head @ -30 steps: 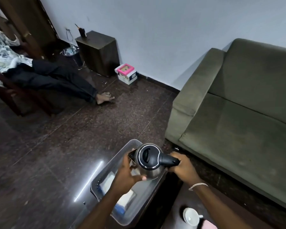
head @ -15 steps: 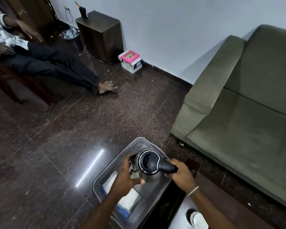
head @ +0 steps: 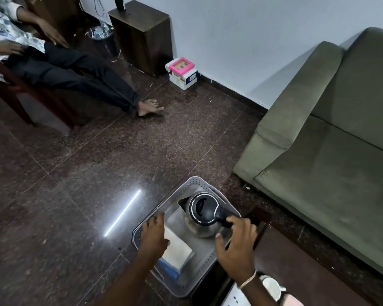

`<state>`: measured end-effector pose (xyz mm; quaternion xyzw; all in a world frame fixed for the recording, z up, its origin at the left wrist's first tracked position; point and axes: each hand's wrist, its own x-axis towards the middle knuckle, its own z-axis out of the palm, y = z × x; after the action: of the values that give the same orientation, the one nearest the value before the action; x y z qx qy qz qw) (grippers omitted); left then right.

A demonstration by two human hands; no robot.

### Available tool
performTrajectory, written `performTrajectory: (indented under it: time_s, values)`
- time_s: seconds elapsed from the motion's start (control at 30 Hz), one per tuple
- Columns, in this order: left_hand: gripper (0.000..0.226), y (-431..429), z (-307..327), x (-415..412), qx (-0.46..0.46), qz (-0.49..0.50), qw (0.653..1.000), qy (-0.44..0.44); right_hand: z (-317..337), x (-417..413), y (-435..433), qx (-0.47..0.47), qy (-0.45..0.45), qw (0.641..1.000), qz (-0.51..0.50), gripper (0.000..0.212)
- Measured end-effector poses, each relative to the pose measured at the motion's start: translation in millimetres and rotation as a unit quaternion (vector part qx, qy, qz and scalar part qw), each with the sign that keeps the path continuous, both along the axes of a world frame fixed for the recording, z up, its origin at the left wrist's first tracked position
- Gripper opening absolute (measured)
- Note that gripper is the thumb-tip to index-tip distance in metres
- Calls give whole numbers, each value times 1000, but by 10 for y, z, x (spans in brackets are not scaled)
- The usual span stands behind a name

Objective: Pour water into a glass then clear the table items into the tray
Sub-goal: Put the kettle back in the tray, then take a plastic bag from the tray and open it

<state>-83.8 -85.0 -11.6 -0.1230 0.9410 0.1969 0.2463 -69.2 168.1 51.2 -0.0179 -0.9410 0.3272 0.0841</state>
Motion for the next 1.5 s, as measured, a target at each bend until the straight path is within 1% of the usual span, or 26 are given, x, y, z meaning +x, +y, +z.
performTrajectory:
  time_s: [0.03,0.07,0.1,0.13,0.2,0.23,0.3,0.37,0.43,0.47,0.53,0.57,0.7,0.77,0.83,0.93,1.03,1.1,1.17,1.27,1.37,1.5]
  values:
    - [101,-32,-28,41,-27,-13,999,-12,-54,94,-113,-2,21,999,29,47]
    - [99,-58,-64,69,-48,-32,998,-17,-121,174,-235,-13,22,997,67,39]
    - [98,-82,-107,104,-65,-50,996,-20,-193,254,-366,-35,-9,994,106,31]
    - [97,-99,-146,125,-78,-62,995,-22,-263,309,-483,-55,-64,987,138,24]
    - [96,-113,-207,141,-87,-59,994,-23,-465,375,-668,-57,-185,967,168,20]
    - [94,-106,-225,136,-84,-47,995,-24,-576,386,-738,-44,-233,956,173,23]
    - [89,-67,-249,114,-80,-28,996,-33,-748,355,-850,-30,-302,938,170,40]
    - [79,-25,-273,85,-74,-2,995,-59,-872,296,-943,-37,-343,924,163,59]
    - [66,0,-292,39,-67,28,995,-70,-955,236,-1009,-42,-366,916,160,71]
    - [57,6,-296,23,-65,36,995,-69,-986,221,-1035,-40,-369,915,159,73]
    - [37,6,-283,20,-57,42,995,-64,-1012,221,-1066,-54,-363,919,144,71]
    - [32,5,-267,32,-46,52,996,-59,-1006,224,-1070,-69,-356,922,133,68]
    - [41,-29,-84,111,39,124,990,-53,-854,254,-1017,-118,-345,926,100,65]
    - [36,-71,11,151,111,125,984,-54,-741,269,-975,-134,-343,926,87,62]
    - [33,-92,191,226,163,125,977,-52,-580,311,-907,-158,-336,926,74,50]
    - [34,-49,535,388,208,113,971,-32,-283,417,-764,-179,-335,924,44,33]
    - [40,75,936,568,286,147,947,1,86,532,-537,-200,-301,932,31,24]
    - [46,177,1164,656,333,158,929,5,316,589,-365,-205,-278,938,31,21]
    - [48,316,1406,777,366,145,919,2,583,683,-141,-231,-271,934,22,17]
    - [57,605,1758,930,403,131,906,-5,940,811,194,-258,-268,928,2,14]
    - [52,968,2034,1070,439,129,889,-1,1262,950,557,-282,-260,923,-24,14]
    - [52,1402,2291,1175,464,123,876,39,1588,1102,976,-324,-235,913,-71,14]
